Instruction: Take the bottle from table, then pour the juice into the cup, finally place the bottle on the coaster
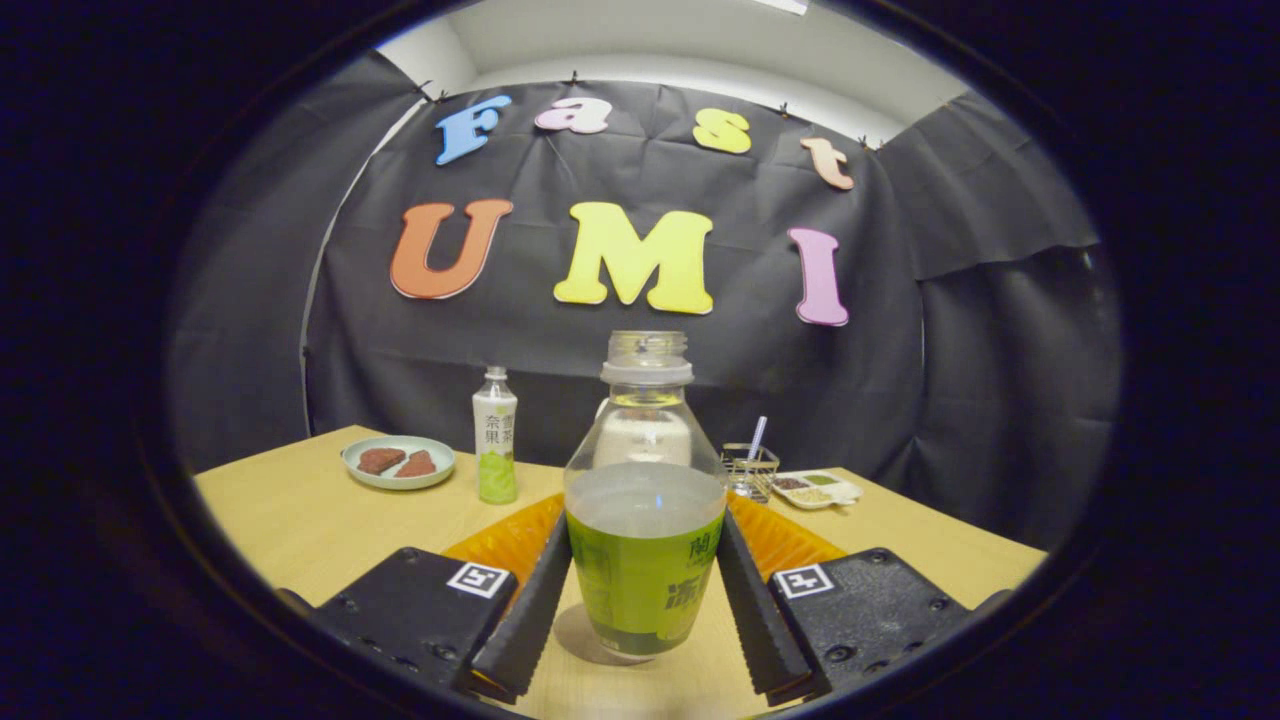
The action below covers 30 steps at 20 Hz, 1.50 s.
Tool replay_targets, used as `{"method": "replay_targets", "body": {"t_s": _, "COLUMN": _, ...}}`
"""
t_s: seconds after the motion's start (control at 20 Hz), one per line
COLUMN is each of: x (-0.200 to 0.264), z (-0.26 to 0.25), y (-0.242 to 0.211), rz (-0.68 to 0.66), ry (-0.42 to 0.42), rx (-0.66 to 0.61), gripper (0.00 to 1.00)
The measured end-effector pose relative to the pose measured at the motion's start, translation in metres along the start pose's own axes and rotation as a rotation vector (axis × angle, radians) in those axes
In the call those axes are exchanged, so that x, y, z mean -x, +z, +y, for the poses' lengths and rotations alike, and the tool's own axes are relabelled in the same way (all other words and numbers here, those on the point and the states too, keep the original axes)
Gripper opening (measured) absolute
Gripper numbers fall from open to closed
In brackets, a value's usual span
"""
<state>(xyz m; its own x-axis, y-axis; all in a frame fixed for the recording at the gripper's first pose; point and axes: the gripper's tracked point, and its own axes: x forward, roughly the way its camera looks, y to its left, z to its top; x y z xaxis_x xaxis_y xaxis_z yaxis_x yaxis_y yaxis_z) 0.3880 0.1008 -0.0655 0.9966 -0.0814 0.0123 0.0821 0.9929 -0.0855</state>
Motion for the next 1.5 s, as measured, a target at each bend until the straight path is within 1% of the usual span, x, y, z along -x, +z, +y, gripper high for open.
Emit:
{"method": "replay_targets", "body": {"t_s": 0.1, "x": -0.006, "z": 0.005, "y": -0.004, "rz": 0.002, "ry": 0.016, "rx": 0.022, "gripper": 0.82}}
{"method": "replay_targets", "body": {"t_s": 0.2, "x": -0.012, "z": 0.014, "y": -0.011, "rz": 0.025, "ry": 0.05, "rx": 0.018, "gripper": 0.82}}
{"method": "replay_targets", "body": {"t_s": 0.25, "x": -0.015, "z": 0.015, "y": -0.013, "rz": 0.03, "ry": 0.054, "rx": 0.021, "gripper": 0.82}}
{"method": "replay_targets", "body": {"t_s": 0.35, "x": -0.019, "z": 0.011, "y": -0.018, "rz": 0.035, "ry": 0.041, "rx": 0.03, "gripper": 0.82}}
{"method": "replay_targets", "body": {"t_s": 0.5, "x": -0.024, "z": 0.012, "y": -0.026, "rz": 0.053, "ry": 0.051, "rx": 0.01, "gripper": 0.83}}
{"method": "replay_targets", "body": {"t_s": 0.55, "x": -0.027, "z": 0.01, "y": -0.026, "rz": 0.049, "ry": 0.034, "rx": 0.023, "gripper": 0.83}}
{"method": "replay_targets", "body": {"t_s": 0.8, "x": -0.024, "z": 0.01, "y": -0.025, "rz": 0.062, "ry": 0.048, "rx": 0.017, "gripper": 0.84}}
{"method": "replay_targets", "body": {"t_s": 0.85, "x": -0.021, "z": 0.01, "y": -0.023, "rz": 0.062, "ry": 0.054, "rx": 0.012, "gripper": 0.86}}
{"method": "replay_targets", "body": {"t_s": 0.9, "x": -0.017, "z": 0.01, "y": -0.02, "rz": 0.06, "ry": 0.057, "rx": 0.006, "gripper": 0.96}}
{"method": "replay_targets", "body": {"t_s": 0.95, "x": -0.015, "z": 0.01, "y": -0.016, "rz": 0.056, "ry": 0.055, "rx": 0.008, "gripper": 0.99}}
{"method": "replay_targets", "body": {"t_s": 1.1, "x": -0.006, "z": 0.007, "y": -0.007, "rz": 0.055, "ry": 0.053, "rx": 0.008, "gripper": 1.0}}
{"method": "replay_targets", "body": {"t_s": 1.2, "x": 0.008, "z": 0.004, "y": 0.004, "rz": 0.049, "ry": 0.055, "rx": -0.011, "gripper": 1.0}}
{"method": "replay_targets", "body": {"t_s": 1.3, "x": 0.028, "z": 0.003, "y": 0.017, "rz": 0.042, "ry": 0.071, "rx": -0.034, "gripper": 1.0}}
{"method": "replay_targets", "body": {"t_s": 1.5, "x": 0.076, "z": -0.009, "y": 0.053, "rz": 0.006, "ry": 0.071, "rx": -0.045, "gripper": 1.0}}
